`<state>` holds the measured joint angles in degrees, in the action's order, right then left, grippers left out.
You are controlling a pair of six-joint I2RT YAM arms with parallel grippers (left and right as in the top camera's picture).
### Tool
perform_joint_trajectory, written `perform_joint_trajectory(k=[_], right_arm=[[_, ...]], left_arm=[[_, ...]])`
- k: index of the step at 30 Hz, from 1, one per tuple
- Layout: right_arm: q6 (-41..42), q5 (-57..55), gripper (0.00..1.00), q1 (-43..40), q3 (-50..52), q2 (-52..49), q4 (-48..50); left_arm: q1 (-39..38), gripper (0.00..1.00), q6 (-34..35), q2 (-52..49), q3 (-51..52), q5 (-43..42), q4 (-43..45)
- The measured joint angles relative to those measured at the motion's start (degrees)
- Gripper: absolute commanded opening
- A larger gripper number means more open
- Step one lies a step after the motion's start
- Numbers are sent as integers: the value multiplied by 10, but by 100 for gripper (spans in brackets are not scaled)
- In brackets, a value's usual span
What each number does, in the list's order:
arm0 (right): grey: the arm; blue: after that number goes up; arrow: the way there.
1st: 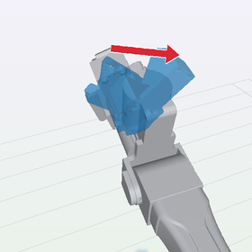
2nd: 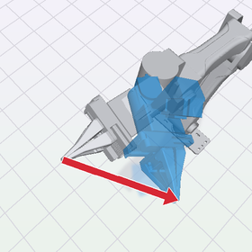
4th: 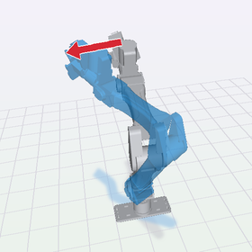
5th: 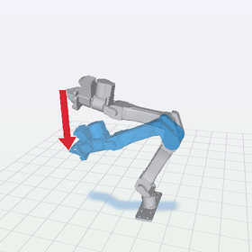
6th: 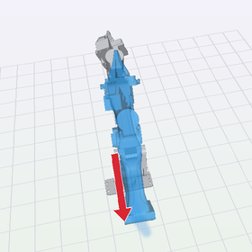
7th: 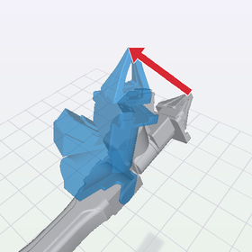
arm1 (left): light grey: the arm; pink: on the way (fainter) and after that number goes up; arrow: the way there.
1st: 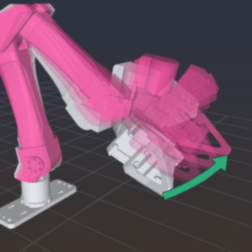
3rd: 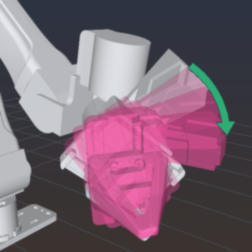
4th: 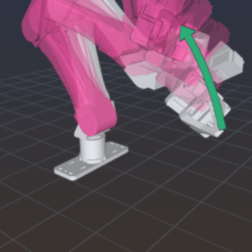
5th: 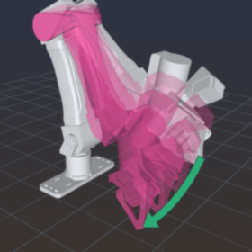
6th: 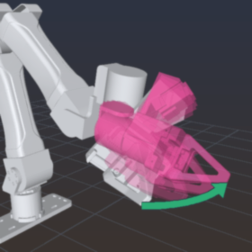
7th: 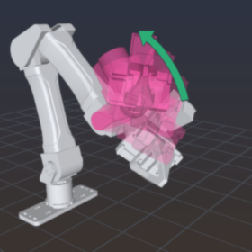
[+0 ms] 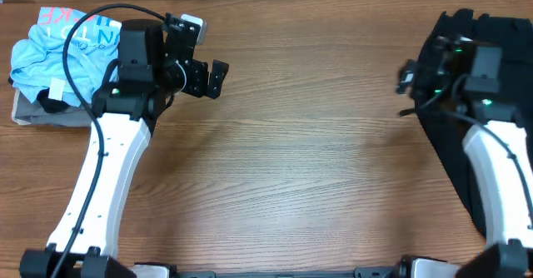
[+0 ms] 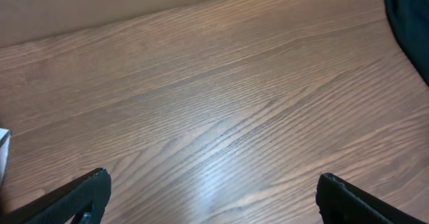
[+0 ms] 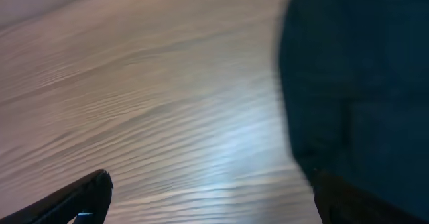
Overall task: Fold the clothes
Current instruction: 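Reach the right gripper to the black T-shirt and grasp it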
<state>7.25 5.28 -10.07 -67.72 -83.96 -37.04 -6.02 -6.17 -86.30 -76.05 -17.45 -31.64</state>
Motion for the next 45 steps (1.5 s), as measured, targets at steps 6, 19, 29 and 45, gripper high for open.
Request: perform_joint_trajectory(k=[6,19,29,45], right_arm=[[4,24,100,-125,0,-54,19],[2,44,94,-261,-5,-207,99],[-21,39,61,-281,-5,-257,127],[-28,75,4,-282,-6,-277,119]], left_arm=[[0,100,0,-8,0,0,19],[0,100,0,-8,0,0,36],[0,100,0,-8,0,0,36],[0,66,2,-10,0,1,65]])
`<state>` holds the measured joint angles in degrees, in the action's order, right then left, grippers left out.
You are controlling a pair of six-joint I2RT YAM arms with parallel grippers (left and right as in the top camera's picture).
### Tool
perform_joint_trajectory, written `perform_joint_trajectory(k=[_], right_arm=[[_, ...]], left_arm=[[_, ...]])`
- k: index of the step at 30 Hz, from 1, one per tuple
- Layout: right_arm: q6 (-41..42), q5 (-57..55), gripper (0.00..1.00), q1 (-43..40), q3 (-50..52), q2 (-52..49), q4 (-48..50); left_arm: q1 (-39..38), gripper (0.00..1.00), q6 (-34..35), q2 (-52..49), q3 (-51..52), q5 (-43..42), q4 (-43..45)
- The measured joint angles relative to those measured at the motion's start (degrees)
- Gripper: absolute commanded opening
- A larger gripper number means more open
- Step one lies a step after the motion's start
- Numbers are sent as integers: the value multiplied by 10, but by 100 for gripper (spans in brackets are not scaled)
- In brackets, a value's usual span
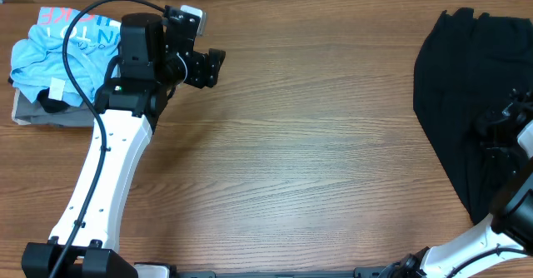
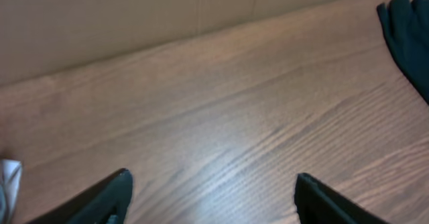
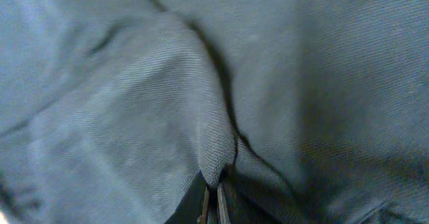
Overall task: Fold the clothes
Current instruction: 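Reach the right gripper to the black T-shirt and grasp it, then lift the black T-shirt with the right gripper and drag it toward center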
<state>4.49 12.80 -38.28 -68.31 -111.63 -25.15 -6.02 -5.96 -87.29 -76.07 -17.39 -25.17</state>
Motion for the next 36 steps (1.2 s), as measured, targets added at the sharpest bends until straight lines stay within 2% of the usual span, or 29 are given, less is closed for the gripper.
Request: perform_joint_trajectory(k=[2,4,6,7,8,12,14,15,17,22,36], right_arm=[[0,21,4,0,-5,12,-18],[0,55,4,1,-21,35,-55],[-1,76,4,2,-36,49,-86],[0,85,4,4,-43,57,-101],[-1,98,4,9,-53,67,-120],[-5,128,4,50,-77,104,-174],[-8,135,4,81,-82,119,-188],[-10,138,4,101,-84,127,-195],[-12,142,4,138,-86,136,-211],[-15,143,4,254,-86,142,-249],[18,136,4,588,-86,142,-292]], left_arm=[[0,52,-1,0,0,0,12],[0,24,1,0,0,0,30],[0,8,10,0,0,0,46],[0,5,12,0,0,0,52],[0,5,17,0,0,0,61],[0,18,29,0,0,0,77],[0,20,31,0,0,0,76],[0,23,32,0,0,0,75],[0,36,33,0,0,3,70],[1,47,44,0,0,26,59],[83,50,95,0,0,54,34]])
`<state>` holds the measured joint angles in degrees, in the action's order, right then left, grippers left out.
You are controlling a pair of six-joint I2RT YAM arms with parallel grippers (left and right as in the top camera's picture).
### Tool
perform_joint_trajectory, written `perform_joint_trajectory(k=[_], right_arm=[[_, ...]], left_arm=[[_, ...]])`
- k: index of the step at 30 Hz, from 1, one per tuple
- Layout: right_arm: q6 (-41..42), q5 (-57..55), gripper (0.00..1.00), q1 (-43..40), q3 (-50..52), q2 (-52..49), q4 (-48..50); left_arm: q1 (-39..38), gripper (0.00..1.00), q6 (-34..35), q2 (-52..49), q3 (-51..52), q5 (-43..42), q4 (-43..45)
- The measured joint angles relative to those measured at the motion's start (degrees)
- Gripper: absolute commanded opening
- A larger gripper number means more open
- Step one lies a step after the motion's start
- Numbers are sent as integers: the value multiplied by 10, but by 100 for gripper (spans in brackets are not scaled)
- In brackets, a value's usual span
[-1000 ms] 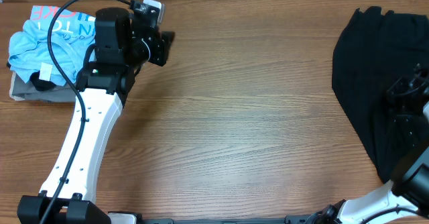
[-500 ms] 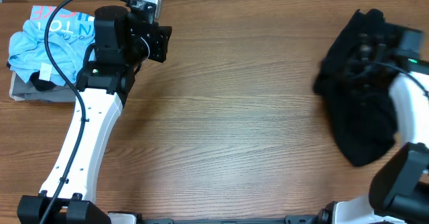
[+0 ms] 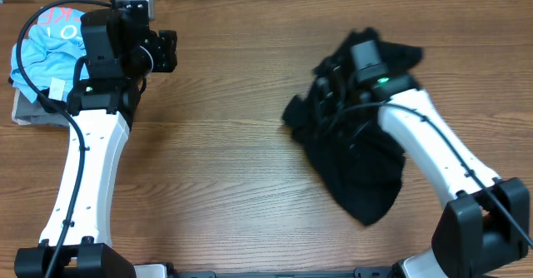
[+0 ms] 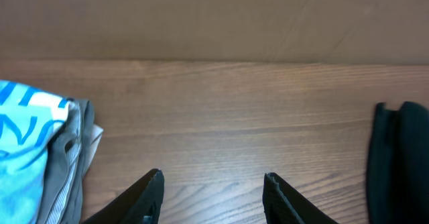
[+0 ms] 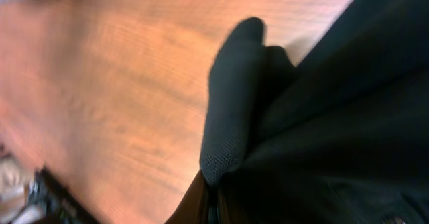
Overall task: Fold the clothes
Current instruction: 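Lift the black T-shirt with the right gripper and drag it toward center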
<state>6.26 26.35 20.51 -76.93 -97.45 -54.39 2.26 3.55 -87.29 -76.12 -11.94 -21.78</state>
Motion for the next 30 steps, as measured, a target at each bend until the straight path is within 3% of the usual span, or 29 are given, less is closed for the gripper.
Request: perform_joint_trajectory(k=[5,9,22,23,26,30], right_arm=[[66,-69,4,21,0,0,-86],[109,-146,4,-40,0,0,-135],[87,-210,4,-435,0,0,-52],[82,-207,10,-455,0,0,-42],[59,-177,48,-518,0,0,-13],[25,-98,62,-572,-7,0,-13]], left_arm=[[0,49,6,0,0,2,-9],[-5,50,7,0,0,2,-9],[-128,60,-25,-20,-1,11,5],[-133,60,-26,-27,-1,11,8],[-143,62,-27,-48,-1,13,14],[-157,69,-33,-73,-1,5,35]])
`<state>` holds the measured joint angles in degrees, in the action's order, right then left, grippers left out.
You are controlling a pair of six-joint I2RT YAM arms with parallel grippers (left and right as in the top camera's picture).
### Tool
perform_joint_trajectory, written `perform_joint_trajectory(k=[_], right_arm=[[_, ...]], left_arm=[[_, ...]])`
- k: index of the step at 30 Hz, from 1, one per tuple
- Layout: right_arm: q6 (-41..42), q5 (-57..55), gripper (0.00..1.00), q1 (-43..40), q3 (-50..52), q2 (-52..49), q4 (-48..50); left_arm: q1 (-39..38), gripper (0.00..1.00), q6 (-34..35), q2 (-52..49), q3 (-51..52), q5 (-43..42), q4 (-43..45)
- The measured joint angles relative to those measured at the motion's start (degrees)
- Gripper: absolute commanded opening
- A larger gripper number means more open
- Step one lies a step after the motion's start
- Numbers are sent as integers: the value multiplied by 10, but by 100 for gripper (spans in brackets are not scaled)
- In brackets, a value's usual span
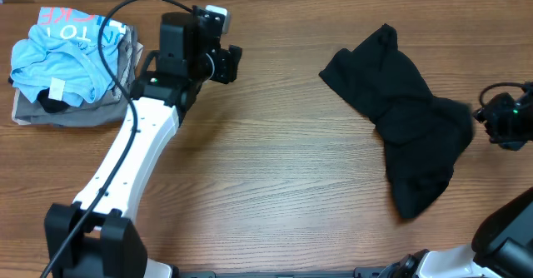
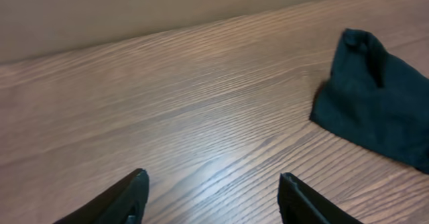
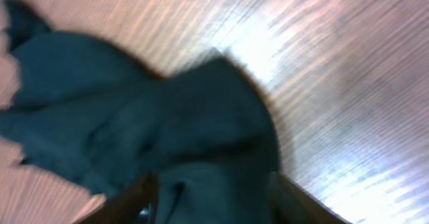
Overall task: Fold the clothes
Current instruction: 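Lift the black T-shirt with the right gripper and drag it toward center, then reach the left gripper to the shirt's upper edge and grasp it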
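Observation:
A black garment (image 1: 400, 120) lies crumpled on the wooden table, right of centre. My right gripper (image 1: 487, 120) sits at its right edge. The blurred right wrist view shows that gripper (image 3: 214, 200) open over the dark cloth (image 3: 154, 123), nothing pinched. My left gripper (image 1: 231, 64) hovers at the back left of the table, open and empty (image 2: 211, 197). From there the garment's near corner (image 2: 375, 110) shows far to the right.
A pile of clothes (image 1: 67, 62), a light blue shirt on top of grey ones, rests at the table's far left. A brown cardboard wall (image 2: 134, 9) runs along the table's back edge. Bare wood (image 1: 266, 170) lies between the arms.
The right gripper held the black garment bunched over the middle; now it is open at the right and the garment lies spread on the table. The left gripper has turned from the pile toward the middle.
The black garment first lay at the table's right edge under the open right gripper. Then the right gripper was shut on a fold of it. Later it held the cloth over the middle, and now the cloth lies released right of centre.

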<state>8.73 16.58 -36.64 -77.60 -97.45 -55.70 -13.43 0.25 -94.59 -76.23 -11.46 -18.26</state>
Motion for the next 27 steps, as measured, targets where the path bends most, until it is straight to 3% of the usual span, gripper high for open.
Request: perform_joint_trajectory(k=[8,11,19,22,27], right_arm=[[-31,81,71,43,-59,2,-25],[-34,90,73,71,-67,6,-24],[-39,96,78,98,-69,8,-40],[-41,96,97,98,-69,8,-41],[-41,98,100,98,-69,8,-40]], left_arm=[[-76,72,-7,-70,-2,-22,79],[-106,72,-7,-107,-33,-25,65],[-145,75,-7,-242,-329,-29,-163],[-146,78,-7,-296,-462,-29,-212],[-146,79,-1,-382,-593,-32,-238]])
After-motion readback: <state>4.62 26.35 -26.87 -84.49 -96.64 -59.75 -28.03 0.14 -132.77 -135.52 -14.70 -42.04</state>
